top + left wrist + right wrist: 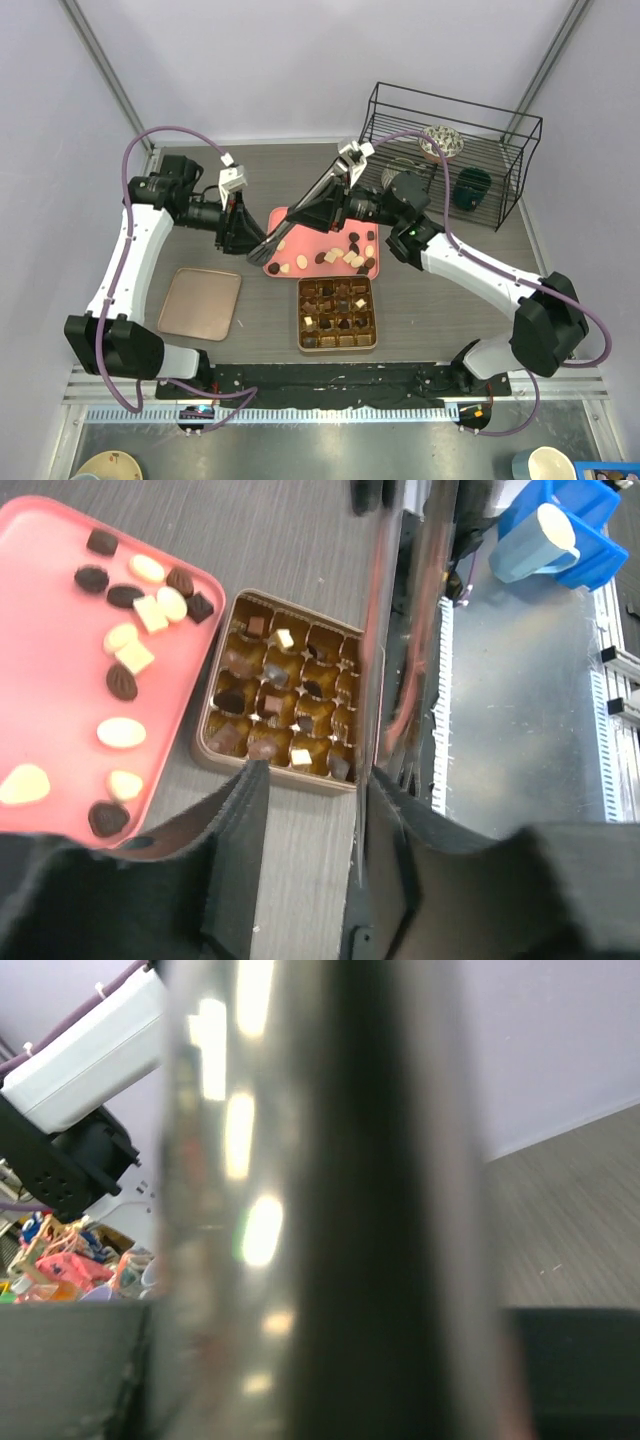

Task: Pack the chocolate
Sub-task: Pick up the clamp from the center of the board.

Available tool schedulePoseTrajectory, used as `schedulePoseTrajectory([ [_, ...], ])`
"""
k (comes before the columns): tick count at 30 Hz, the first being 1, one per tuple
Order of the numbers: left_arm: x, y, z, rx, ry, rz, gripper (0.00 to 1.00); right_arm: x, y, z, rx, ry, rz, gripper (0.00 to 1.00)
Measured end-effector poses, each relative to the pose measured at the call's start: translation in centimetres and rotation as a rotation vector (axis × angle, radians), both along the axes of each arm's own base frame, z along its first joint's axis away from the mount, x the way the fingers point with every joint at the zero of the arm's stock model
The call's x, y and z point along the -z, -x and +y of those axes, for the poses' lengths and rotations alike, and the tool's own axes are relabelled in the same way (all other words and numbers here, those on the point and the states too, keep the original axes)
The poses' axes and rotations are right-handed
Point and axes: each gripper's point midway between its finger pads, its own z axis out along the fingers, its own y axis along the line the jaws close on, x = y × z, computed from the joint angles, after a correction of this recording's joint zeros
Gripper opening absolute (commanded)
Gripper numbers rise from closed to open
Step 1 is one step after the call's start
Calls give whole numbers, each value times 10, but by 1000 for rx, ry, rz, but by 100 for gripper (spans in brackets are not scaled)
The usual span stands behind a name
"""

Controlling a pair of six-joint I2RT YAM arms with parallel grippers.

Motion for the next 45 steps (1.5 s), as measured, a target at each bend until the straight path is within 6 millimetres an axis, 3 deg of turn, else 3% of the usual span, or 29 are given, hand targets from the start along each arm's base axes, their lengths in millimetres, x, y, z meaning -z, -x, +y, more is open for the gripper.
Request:
schedulePoseTrajectory([
  [3, 3, -1, 4, -16, -48, -27, 64, -2, 9, -2, -12, 20, -12, 29],
  [4, 3, -2, 6, -24, -66, -36, 85, -3, 10, -2, -12, 25, -19, 29],
  [5, 3, -3, 9, -41, -96, -47, 97, -3, 11, -3, -10, 34, -22, 29],
  [6, 2, -3, 11, -47, -106, -60, 100, -4, 12, -4, -6, 39, -28, 29],
  [10, -4, -12, 31, -154, -237, -125, 100, -8, 17, -8, -3, 69, -55, 29],
  [16, -4, -22, 81, -395, -502, -234, 100, -8, -4, -12, 101, 130, -107, 31],
  [20, -1, -38, 114, -583, -605, -287, 100, 1, -21, -3, 201, 198, -152, 31],
  [24, 17, -54, 134, -702, -658, -244, 100, 29, -36, 17, 306, 281, -191, 29],
  [28, 39, -57, 141, -741, -690, -191, 100, 73, -48, 30, 408, 363, -204, 30],
  [35, 58, -53, 144, -756, -706, -154, 100, 134, -77, 26, 597, 454, -208, 36],
  [39, 61, -50, 144, -759, -703, -164, 100, 145, -91, 26, 670, 458, -214, 44],
  [45, 70, -46, 145, -753, -713, -162, 100, 139, -102, 28, 739, 405, -234, 52],
])
